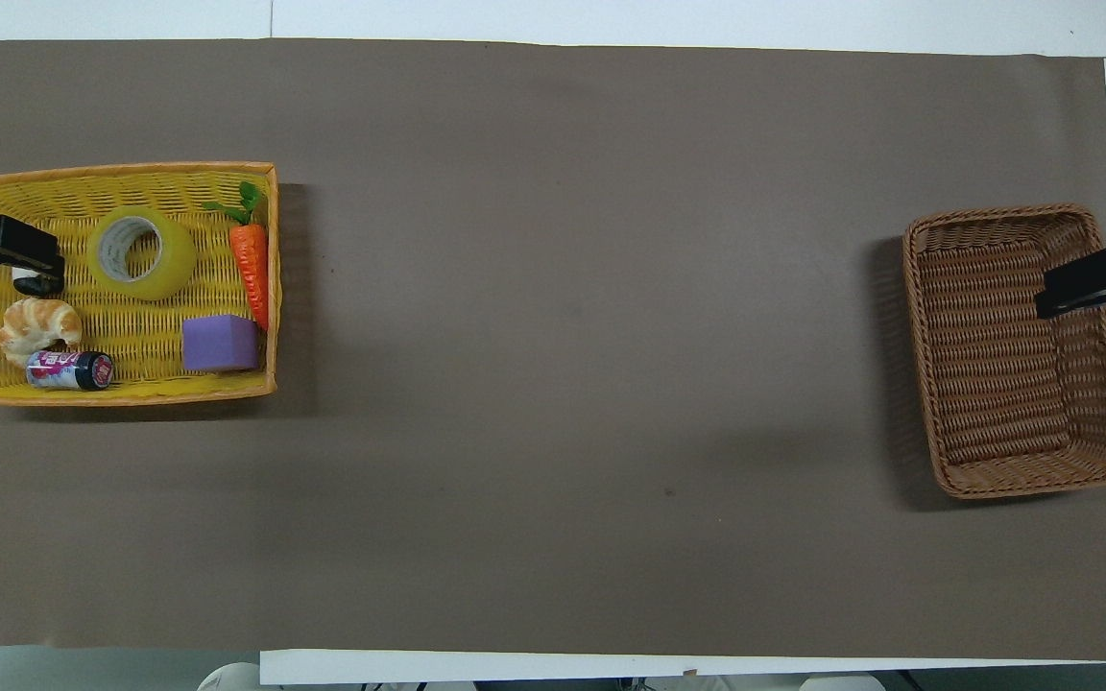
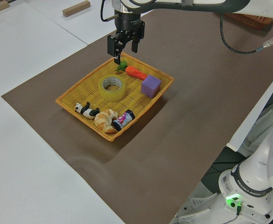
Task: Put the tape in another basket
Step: 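Lower the left gripper toward the yellow tape roll in the yellow basket, then grasp the rim of the yellow tape roll with the left gripper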
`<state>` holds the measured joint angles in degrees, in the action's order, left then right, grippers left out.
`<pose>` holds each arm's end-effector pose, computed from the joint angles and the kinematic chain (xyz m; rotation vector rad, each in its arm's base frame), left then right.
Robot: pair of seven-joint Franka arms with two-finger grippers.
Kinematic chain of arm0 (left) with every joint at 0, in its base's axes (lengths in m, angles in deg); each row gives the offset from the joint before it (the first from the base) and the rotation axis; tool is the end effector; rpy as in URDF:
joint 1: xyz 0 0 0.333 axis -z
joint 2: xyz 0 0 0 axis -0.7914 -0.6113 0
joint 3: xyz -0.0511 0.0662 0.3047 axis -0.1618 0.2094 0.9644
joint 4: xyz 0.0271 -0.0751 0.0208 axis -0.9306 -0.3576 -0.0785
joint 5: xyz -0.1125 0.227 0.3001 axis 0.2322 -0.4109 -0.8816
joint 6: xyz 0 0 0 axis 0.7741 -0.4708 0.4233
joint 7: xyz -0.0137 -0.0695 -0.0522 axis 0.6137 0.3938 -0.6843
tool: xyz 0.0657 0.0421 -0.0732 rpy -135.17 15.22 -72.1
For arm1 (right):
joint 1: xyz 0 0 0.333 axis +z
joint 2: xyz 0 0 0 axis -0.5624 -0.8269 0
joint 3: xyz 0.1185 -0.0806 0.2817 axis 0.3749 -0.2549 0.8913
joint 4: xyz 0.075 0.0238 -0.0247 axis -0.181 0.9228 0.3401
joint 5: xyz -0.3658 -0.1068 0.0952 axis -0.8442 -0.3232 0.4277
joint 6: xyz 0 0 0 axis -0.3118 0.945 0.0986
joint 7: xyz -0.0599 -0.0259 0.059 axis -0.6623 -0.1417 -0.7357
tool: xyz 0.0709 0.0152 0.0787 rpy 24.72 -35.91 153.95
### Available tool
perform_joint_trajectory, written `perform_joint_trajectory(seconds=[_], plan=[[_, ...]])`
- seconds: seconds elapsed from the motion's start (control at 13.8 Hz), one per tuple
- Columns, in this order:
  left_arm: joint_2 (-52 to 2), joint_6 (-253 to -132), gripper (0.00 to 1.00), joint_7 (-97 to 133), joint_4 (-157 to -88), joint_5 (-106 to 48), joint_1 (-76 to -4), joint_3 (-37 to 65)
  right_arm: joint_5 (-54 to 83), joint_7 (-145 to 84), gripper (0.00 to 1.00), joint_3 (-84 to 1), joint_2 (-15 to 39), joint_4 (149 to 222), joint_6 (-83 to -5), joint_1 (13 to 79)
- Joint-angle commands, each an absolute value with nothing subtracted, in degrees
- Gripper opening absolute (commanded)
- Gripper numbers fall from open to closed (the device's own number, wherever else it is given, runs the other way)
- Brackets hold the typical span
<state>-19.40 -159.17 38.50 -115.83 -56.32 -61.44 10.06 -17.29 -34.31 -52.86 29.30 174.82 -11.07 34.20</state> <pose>0.5801 0.0245 0.5014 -3.1144 0.1009 0.0517 0.5279 -0.0431 0.6117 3.1223 -0.0069 -0.1861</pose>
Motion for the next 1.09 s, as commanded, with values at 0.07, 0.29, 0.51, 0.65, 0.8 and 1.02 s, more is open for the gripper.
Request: perform_joint_trajectory(seconds=[0.07,0.29,0.51,0.65,0.8,1.02], plan=[[-25.9,-171.8,0.77,38.3,-118.5,-55.9,-63.0,9.8,-18.1,-33.1,1.00,-52.4,30.6,176.3,-11.2,33.6],[-28.7,-176.1,0.68,38.3,-118.4,-55.9,-62.8,9.8,-18.1,-33.1,1.00,-52.4,30.6,176.3,-11.2,33.6],[-32.7,-177.1,0.59,38.6,-116.3,-56.1,-63.3,9.8,-18.1,-33.1,1.00,-52.4,30.6,176.3,-11.2,33.6],[-33.9,-176.8,0.59,38.6,-115.5,-56.3,-63.0,9.8,-18.1,-33.1,1.00,-52.4,30.6,176.3,-11.2,33.6],[-35.3,-177.3,0.59,38.6,-115.3,-58.2,-63.3,9.8,-18.1,-33.1,1.00,-52.4,30.6,176.3,-11.2,33.6],[-36.6,-178.4,0.59,38.4,-115.3,-58.3,-63.2,9.8,-18.1,-33.1,1.00,-52.4,30.6,176.3,-11.2,33.6]])
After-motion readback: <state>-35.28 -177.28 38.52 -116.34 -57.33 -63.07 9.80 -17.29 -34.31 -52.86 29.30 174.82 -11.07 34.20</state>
